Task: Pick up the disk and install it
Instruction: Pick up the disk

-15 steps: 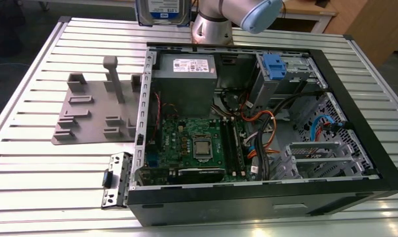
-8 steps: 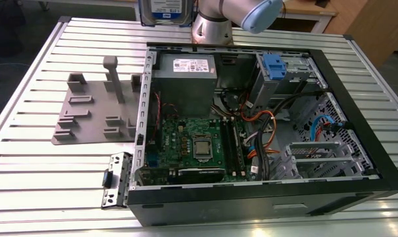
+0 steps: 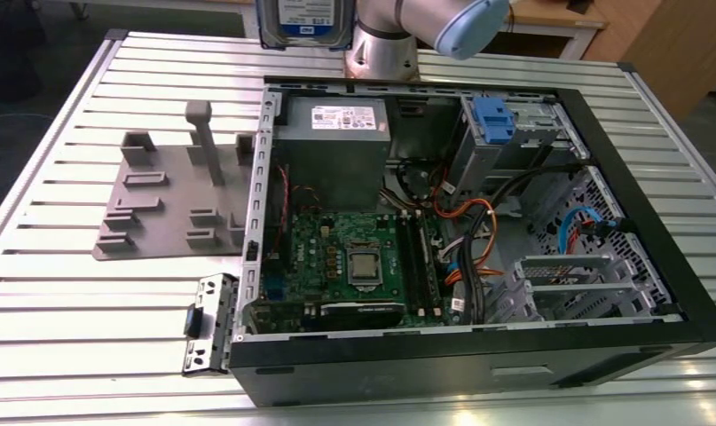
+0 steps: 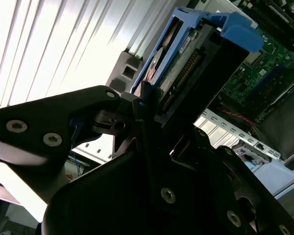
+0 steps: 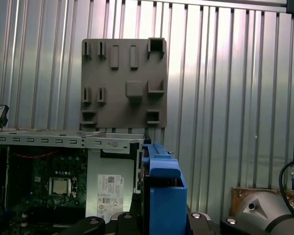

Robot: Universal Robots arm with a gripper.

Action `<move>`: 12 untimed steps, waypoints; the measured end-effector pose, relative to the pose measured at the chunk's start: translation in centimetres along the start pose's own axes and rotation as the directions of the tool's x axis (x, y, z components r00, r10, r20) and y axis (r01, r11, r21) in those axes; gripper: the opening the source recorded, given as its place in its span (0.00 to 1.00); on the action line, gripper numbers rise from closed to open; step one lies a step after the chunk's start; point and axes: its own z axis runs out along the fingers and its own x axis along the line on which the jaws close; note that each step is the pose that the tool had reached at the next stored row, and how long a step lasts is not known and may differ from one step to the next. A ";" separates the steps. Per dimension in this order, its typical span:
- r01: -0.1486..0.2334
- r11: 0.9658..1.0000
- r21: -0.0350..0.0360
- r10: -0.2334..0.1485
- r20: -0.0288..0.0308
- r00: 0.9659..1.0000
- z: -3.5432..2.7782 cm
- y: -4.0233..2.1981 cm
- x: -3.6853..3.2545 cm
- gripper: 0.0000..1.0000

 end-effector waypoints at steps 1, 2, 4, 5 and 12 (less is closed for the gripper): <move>0.000 1.000 0.000 0.000 0.000 1.000 0.00 -0.24 0.01 0.36; 0.000 1.000 0.000 0.000 0.000 1.000 -0.01 -0.51 0.03 0.36; 0.000 1.000 -0.001 0.000 0.000 1.000 -0.02 -0.96 0.18 0.36; 0.000 1.000 -0.001 0.000 0.000 1.000 -0.02 -1.19 0.32 0.36; 0.000 1.000 -0.003 0.000 0.000 1.000 -0.02 -2.67 1.13 0.36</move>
